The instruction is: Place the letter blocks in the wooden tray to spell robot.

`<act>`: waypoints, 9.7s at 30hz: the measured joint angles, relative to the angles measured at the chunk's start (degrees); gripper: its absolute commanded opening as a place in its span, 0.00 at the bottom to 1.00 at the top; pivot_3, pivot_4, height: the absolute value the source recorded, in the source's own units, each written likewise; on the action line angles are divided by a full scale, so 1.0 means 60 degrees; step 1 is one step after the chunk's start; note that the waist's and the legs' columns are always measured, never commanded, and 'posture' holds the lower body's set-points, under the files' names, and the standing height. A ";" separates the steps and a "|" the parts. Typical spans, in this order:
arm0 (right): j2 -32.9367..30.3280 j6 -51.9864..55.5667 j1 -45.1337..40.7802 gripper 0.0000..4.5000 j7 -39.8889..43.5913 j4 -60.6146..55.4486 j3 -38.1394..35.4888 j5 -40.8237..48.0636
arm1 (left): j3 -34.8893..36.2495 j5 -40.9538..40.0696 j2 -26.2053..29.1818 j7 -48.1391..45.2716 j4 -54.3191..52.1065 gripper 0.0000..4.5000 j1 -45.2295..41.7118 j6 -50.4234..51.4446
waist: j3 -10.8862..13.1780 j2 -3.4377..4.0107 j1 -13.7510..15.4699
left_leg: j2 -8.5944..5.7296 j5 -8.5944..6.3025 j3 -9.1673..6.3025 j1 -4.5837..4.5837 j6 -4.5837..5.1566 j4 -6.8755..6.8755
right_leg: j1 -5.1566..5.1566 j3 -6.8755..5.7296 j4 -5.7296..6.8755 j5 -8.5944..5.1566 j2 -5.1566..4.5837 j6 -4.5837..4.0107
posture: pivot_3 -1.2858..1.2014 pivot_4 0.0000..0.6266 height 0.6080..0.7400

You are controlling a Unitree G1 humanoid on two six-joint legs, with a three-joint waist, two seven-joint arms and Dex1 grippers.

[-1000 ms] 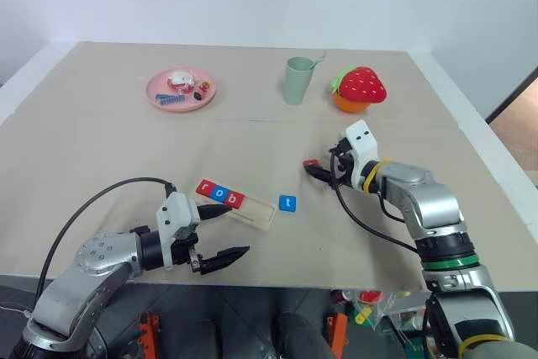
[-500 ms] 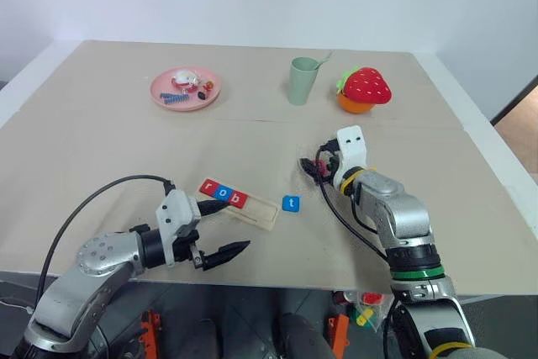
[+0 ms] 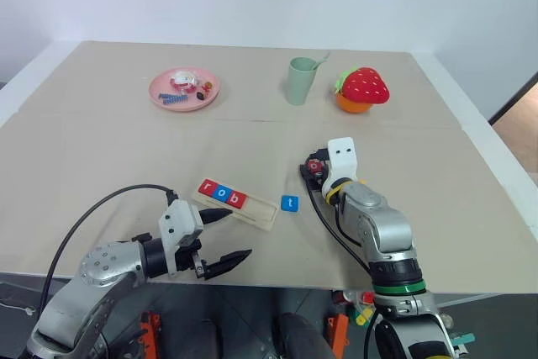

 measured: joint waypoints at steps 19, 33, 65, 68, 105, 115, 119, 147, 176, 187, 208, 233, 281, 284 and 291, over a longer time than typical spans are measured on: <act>-0.0111 0.3856 0.1537 0.27 0.0296 -0.4652 0.0410 0.0544 | -0.0015 0.0023 0.0045 -0.0080 0.0079 1.00 -0.0021 0.0108 | -0.0002 0.0002 0.0007 | 0.0004 0.0007 -0.0009 0.0003 -0.0007 0.0001 | 0.0000 -0.0008 0.0001 -0.0029 0.0004 0.0052 | 0.52 0.24 1.00; 0.0272 0.4054 0.1932 0.27 -0.0420 -0.4996 -0.0007 0.0461 | -0.0015 0.0022 0.0068 -0.0236 0.0081 1.00 -0.0166 0.0109 | -0.0002 0.0001 0.0006 | 0.0003 0.0007 -0.0008 0.0001 -0.0008 0.0001 | -0.0001 -0.0005 0.0001 -0.0032 0.0004 0.0055 | 0.52 0.24 1.00; -0.5324 -0.3932 0.0629 0.99 0.9802 0.1021 0.0624 0.1526 | -0.0384 0.0470 -0.0098 -0.0430 0.0213 1.00 0.0013 -0.0562 | 0.0005 0.0007 -0.0032 | 0.0003 0.0004 0.0007 0.0034 0.0005 0.0003 | 0.0030 0.0000 -0.0004 -0.0025 0.0009 0.0054 | 0.52 0.24 1.00; -0.5304 -0.5039 0.0001 0.99 1.0418 0.2277 0.0835 0.1249 | -0.0376 0.0498 -0.0096 -0.0403 0.0233 1.00 0.0066 -0.0596 | 0.0005 0.0007 -0.0028 | -0.0001 0.0005 0.0018 0.0034 0.0004 0.0015 | 0.0031 0.0015 -0.0004 -0.0010 0.0003 0.0051 | 0.52 0.24 1.00; -0.3460 0.0038 0.1474 0.37 0.5595 -0.2825 -0.0003 0.1539 | -0.0077 0.0424 -0.0197 0.0244 0.0225 1.00 0.0069 -0.0173 | 0.0004 0.0011 0.0013 | 0.0011 0.0008 -0.0012 0.0039 -0.0001 0.0037 | 0.0030 0.0022 0.0016 -0.0002 0.0018 0.0062 | 0.52 0.24 1.00; -0.0515 0.3371 0.0616 0.37 0.1902 -0.4706 0.1868 0.1005 | 0.0279 0.0539 -0.0564 0.0813 0.0650 1.00 -0.0110 -0.0449 | 0.0001 0.0008 0.0018 | 0.0002 0.0028 0.0004 0.0031 -0.0034 0.0038 | 0.0024 0.0017 0.0013 0.0003 0.0006 0.0064 | 0.52 0.24 1.00; -0.0019 0.3483 0.0405 0.37 0.1405 -0.4242 0.2453 0.0834 | 0.0314 0.0613 -0.0561 0.0671 0.1019 1.00 -0.0192 -0.0711 | 0.0001 0.0008 0.0018 | 0.0003 0.0028 0.0006 0.0015 -0.0035 0.0035 | 0.0014 0.0011 0.0013 0.0004 0.0004 0.0061 | 0.52 0.24 1.00; 0.0221 0.3812 0.0204 0.37 0.1550 -0.3869 0.3311 0.0940 | 0.0569 0.0875 -0.0512 0.0140 0.2159 1.00 -0.0354 -0.1525 | 0.0001 0.0007 0.0012 | 0.0009 0.0028 -0.0014 -0.0003 -0.0035 0.0031 | 0.0005 -0.0018 0.0006 0.0000 0.0005 0.0059 | 0.52 0.24 1.00; -0.0768 0.4051 -0.0486 0.94 0.2231 -0.5047 0.1045 0.1905 | 0.0449 0.0875 -0.0201 -0.0290 0.1739 1.00 -0.0576 -0.1440 | 0.0003 0.0010 0.0044 | 0.0004 0.0028 -0.0035 -0.0022 -0.0035 0.0021 | 0.0007 -0.0049 -0.0008 -0.0011 -0.0015 0.0061 | 0.52 0.24 1.00; -0.2777 0.3003 0.1784 0.11 0.4497 -0.6123 0.1158 0.3353 | 0.0171 0.0384 -0.0049 -0.1103 0.1495 1.00 -0.0772 -0.0900 | 0.0005 0.0010 -0.0034 | 0.0013 0.0026 -0.0058 -0.0014 -0.0030 -0.0014 | -0.0001 -0.0078 -0.0001 -0.0036 0.0009 0.0024 | 0.52 0.24 1.00; -0.2386 0.1354 0.1093 0.02 0.4221 -0.3859 0.2996 0.2197 | 0.0566 -0.0324 -0.0019 -0.0184 0.0981 1.00 -0.0728 0.0470 | 0.0005 0.0010 0.0017 | 0.0005 0.0056 -0.0085 -0.0018 -0.0025 -0.0011 | 0.0010 -0.0102 -0.0001 -0.0017 0.0003 0.0021 | 0.52 0.24 1.00; -0.2096 0.1392 0.0795 0.02 0.4227 -0.3524 0.2749 0.1824 | 0.0563 -0.0153 -0.0041 -0.0182 0.0981 1.00 -0.0440 0.0253 | 0.0004 0.0010 0.0018 | 0.0006 0.0057 -0.0087 -0.0018 -0.0026 -0.0011 | 0.0010 -0.0103 -0.0001 -0.0015 0.0004 0.0018 | 0.52 0.24 1.00; -0.4202 -0.0503 0.0610 0.99 0.7418 -0.2096 0.1320 0.2760 | 0.0095 0.0186 -0.0129 -0.0813 0.1025 1.00 -0.0638 -0.0358 | 0.0005 0.0010 0.0010 | 0.0002 0.0062 -0.0083 -0.0007 -0.0030 -0.0008 | 0.0019 -0.0105 0.0001 -0.0010 0.0005 0.0014 | 0.52 0.24 1.00; -0.4322 -0.1621 0.0480 0.99 0.8261 -0.1053 0.1737 0.2392 | 0.0060 0.0222 -0.0133 -0.0842 0.1027 1.00 -0.0658 -0.0370 | 0.0005 0.0011 0.0010 | 0.0005 0.0062 -0.0088 -0.0005 -0.0030 -0.0008 | 0.0020 -0.0109 0.0003 -0.0009 0.0009 0.0013 | 0.52 0.24 1.00; -0.4163 -0.3268 -0.0419 0.99 0.8930 0.1012 0.2045 0.1573 | -0.0009 0.0249 -0.0144 -0.0744 0.1024 1.00 -0.0660 -0.0363 | 0.0005 0.0010 0.0024 | 0.0003 0.0063 -0.0086 -0.0005 -0.0029 -0.0001 | 0.0025 -0.0105 0.0003 -0.0002 0.0005 0.0015 | 0.52 0.24 1.00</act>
